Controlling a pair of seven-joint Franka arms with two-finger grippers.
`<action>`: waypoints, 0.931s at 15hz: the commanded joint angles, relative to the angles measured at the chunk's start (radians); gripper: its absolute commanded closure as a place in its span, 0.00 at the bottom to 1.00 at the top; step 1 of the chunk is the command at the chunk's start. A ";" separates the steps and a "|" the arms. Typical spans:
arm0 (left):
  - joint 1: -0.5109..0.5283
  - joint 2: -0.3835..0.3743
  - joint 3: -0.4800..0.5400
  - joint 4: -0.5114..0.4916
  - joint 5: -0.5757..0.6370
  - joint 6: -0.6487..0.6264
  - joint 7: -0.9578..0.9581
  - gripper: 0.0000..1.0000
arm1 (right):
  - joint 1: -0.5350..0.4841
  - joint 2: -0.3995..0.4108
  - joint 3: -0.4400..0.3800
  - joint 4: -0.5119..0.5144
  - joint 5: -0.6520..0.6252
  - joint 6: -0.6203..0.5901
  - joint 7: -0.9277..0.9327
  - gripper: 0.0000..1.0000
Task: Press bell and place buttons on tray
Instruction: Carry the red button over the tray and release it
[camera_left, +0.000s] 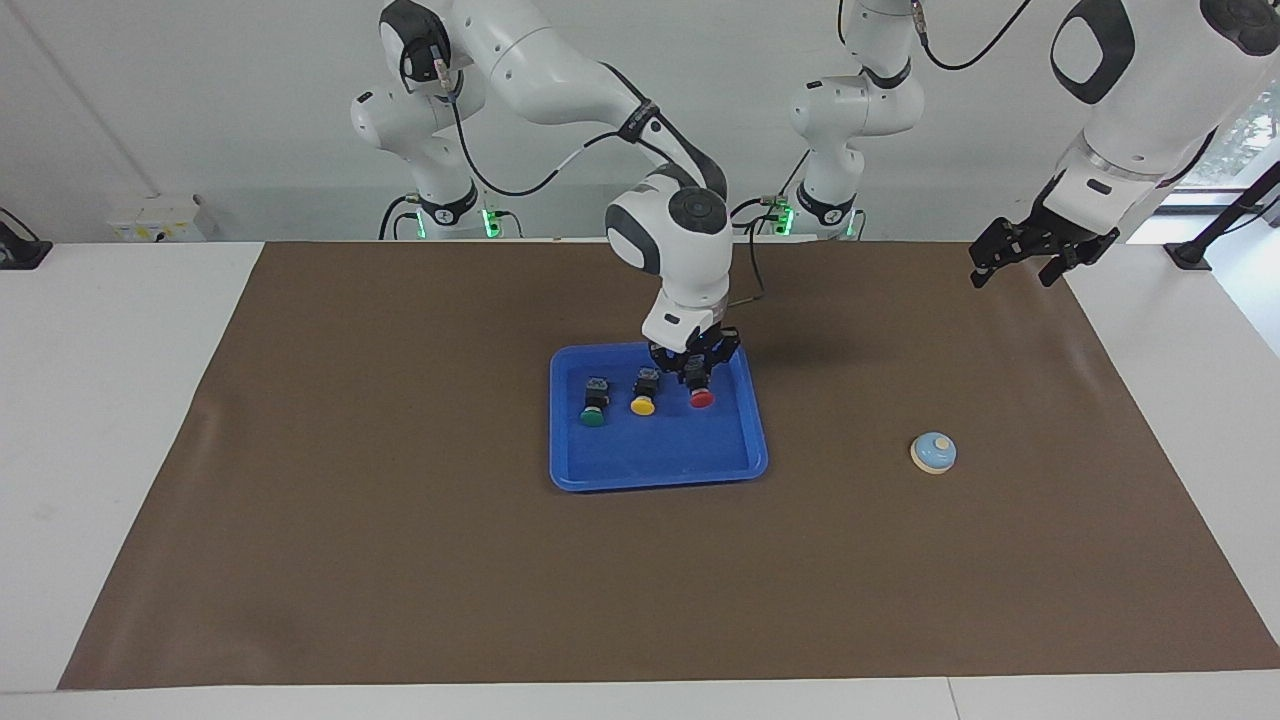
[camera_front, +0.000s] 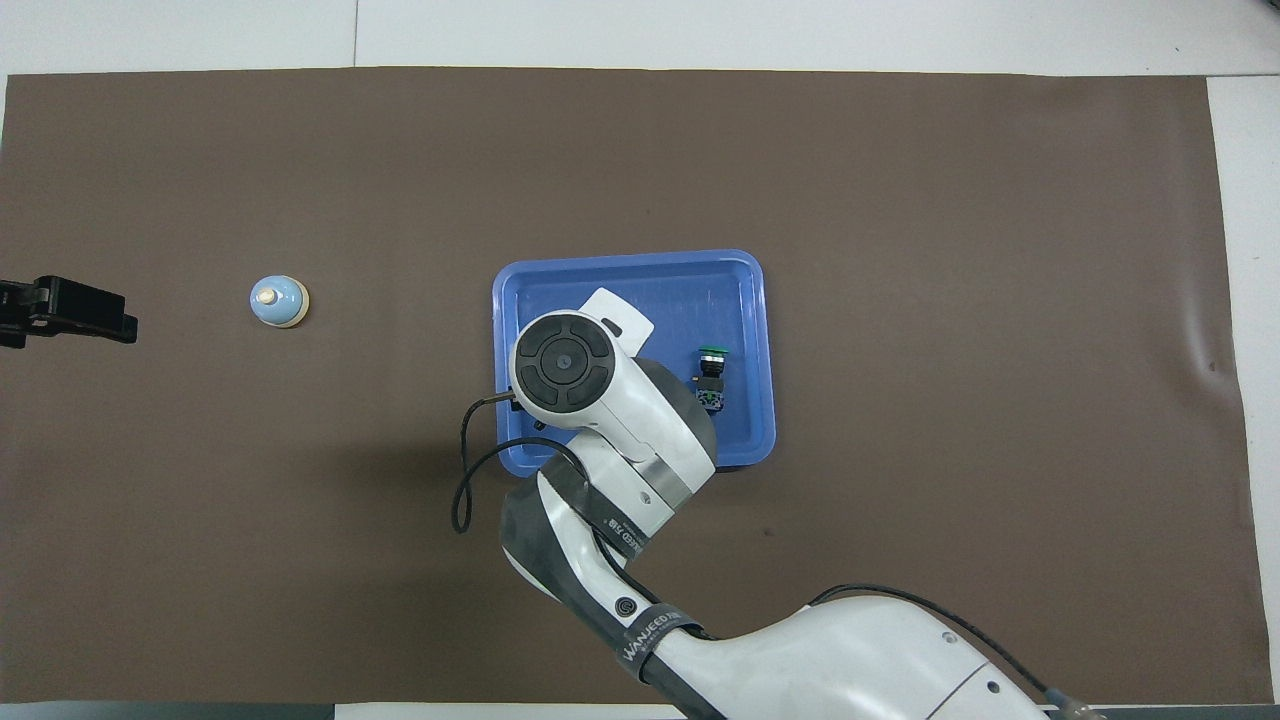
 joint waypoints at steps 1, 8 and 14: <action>0.002 -0.007 0.001 0.007 -0.008 -0.021 0.009 0.00 | 0.015 0.016 -0.005 -0.010 -0.032 0.029 0.012 1.00; 0.002 -0.007 0.003 0.008 -0.008 -0.021 0.009 0.00 | 0.017 0.017 -0.004 -0.023 -0.025 0.055 0.047 0.01; 0.002 -0.007 0.001 0.008 -0.008 -0.021 0.009 0.00 | 0.015 0.014 -0.004 0.033 -0.022 -0.042 0.088 0.00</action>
